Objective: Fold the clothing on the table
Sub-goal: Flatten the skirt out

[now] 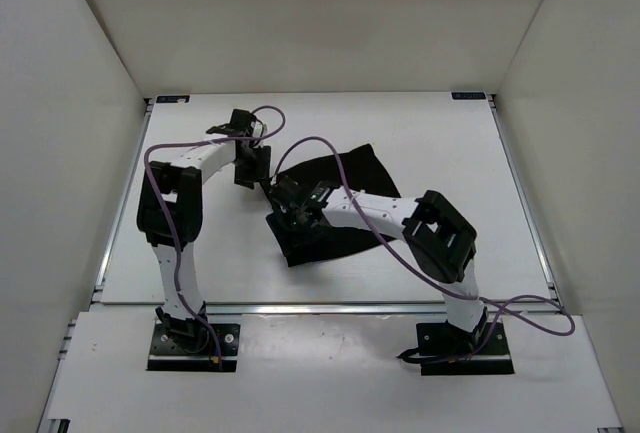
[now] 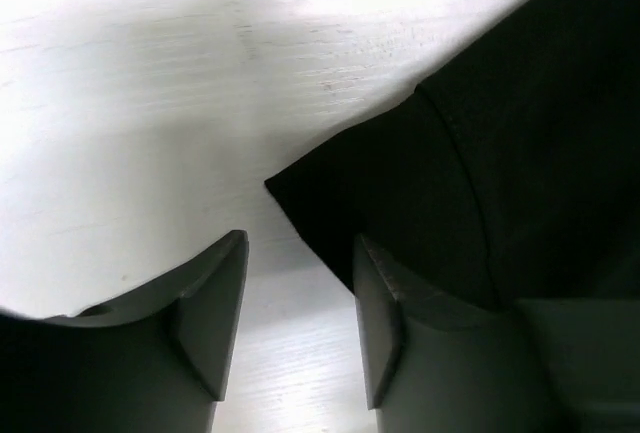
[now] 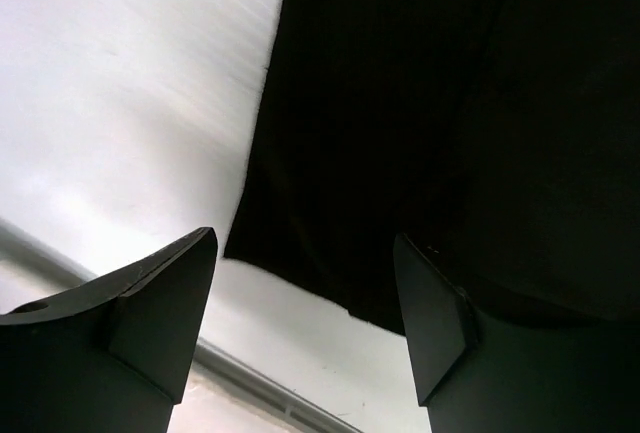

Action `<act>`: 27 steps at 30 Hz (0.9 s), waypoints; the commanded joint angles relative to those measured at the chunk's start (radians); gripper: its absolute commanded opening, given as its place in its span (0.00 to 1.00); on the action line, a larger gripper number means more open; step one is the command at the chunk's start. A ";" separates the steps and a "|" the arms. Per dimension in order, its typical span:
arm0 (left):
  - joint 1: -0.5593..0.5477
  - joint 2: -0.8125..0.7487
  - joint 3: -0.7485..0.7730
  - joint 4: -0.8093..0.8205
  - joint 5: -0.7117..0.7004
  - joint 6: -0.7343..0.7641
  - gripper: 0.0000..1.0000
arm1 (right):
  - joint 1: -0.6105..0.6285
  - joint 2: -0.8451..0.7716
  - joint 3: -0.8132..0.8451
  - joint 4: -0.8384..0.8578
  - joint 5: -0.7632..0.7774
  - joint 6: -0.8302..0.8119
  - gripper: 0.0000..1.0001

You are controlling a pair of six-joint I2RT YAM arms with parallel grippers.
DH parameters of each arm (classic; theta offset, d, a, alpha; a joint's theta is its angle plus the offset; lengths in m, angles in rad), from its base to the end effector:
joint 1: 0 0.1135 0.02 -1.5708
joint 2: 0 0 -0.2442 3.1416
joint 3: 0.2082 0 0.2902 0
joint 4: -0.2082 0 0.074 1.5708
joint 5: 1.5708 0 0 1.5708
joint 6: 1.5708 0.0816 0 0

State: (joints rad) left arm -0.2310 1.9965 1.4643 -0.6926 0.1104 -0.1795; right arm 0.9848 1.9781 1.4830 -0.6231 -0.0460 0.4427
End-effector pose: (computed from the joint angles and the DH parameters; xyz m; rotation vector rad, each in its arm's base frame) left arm 0.4346 -0.1115 0.0976 0.0996 2.8128 -0.2525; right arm 0.2530 0.3879 0.1157 -0.7616 2.6855 0.4693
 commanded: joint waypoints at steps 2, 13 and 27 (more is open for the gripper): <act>-0.013 0.018 0.016 0.022 0.000 -0.011 0.48 | 0.035 0.070 0.062 -0.110 0.100 0.019 0.68; -0.024 -0.051 -0.052 0.051 0.058 -0.074 0.00 | 0.020 -0.007 0.014 -0.142 0.147 0.016 0.00; 0.015 -0.290 0.397 -0.131 0.094 -0.215 0.00 | -0.446 -0.134 0.608 -0.356 0.060 -0.340 0.00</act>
State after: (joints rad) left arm -0.2077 1.8587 1.9030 -0.7547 0.1864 -0.3676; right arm 0.5198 1.9152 2.0979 -0.8818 0.0280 0.1898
